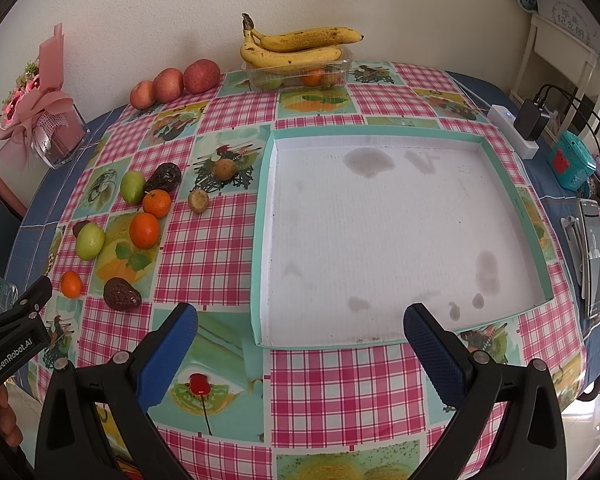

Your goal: Organize fruits

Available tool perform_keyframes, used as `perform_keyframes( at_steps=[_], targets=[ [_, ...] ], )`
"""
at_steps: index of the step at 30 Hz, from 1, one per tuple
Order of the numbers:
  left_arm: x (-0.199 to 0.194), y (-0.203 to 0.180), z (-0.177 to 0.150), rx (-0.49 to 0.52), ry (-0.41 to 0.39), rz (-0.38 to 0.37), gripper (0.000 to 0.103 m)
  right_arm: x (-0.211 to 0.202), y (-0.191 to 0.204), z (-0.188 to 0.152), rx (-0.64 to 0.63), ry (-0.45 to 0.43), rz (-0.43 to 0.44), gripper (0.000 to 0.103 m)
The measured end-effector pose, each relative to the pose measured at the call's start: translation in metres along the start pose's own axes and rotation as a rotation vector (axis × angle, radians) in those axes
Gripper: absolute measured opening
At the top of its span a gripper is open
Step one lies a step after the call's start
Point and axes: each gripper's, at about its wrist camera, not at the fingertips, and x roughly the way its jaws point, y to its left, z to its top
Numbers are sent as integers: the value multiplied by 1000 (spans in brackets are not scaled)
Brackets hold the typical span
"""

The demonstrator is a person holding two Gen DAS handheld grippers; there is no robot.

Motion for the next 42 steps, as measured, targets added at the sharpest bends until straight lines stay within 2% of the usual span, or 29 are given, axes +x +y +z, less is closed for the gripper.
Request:
perform_keyframes(
  at_steps=[19,27,30,34,38,42],
  targets=[
    [1,0,-2,0,0,-4,103,0,1,0,0,1,0,102],
    [1,-2,-1,-1,6,-31,103,0,1,0,0,2,-1,102],
    [4,4,3,-33,11,-53,103,5,4,-2,-2,0,1,102],
    [9,26,10,-125,24,-69,103,4,10,3,-15,-7,18,102],
    [16,52,18,-207,21,-84,103,4,22,19,-34,-35,77,102],
    [21,78,29,-244,-12,-113,103,1,48,33,-78,-63,151,102]
  ],
)
